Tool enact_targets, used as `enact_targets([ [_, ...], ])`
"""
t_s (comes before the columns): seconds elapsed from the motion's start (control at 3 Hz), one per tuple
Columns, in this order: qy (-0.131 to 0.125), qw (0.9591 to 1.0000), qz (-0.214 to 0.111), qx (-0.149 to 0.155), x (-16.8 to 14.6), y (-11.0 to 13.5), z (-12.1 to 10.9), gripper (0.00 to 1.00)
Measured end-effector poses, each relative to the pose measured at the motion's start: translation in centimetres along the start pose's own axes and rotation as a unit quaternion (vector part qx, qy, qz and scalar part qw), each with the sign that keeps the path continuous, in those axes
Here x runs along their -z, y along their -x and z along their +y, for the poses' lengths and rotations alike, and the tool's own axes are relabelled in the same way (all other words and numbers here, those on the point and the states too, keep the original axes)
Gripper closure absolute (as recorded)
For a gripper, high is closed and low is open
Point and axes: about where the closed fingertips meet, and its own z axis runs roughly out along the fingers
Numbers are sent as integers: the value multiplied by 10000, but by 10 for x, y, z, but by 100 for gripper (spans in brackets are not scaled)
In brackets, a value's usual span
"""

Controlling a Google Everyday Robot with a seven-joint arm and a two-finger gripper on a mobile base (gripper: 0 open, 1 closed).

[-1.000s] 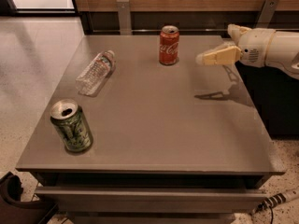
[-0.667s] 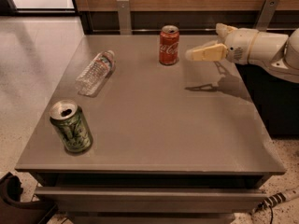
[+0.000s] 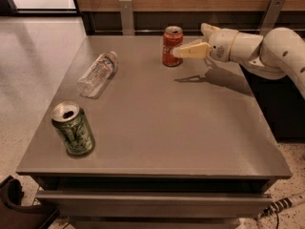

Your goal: Move coke can near green can

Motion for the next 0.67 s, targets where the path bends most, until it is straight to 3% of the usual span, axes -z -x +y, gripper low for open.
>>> enact_targets([
  [0.67,210,9997,-91,-5,-35,-5,1,0],
])
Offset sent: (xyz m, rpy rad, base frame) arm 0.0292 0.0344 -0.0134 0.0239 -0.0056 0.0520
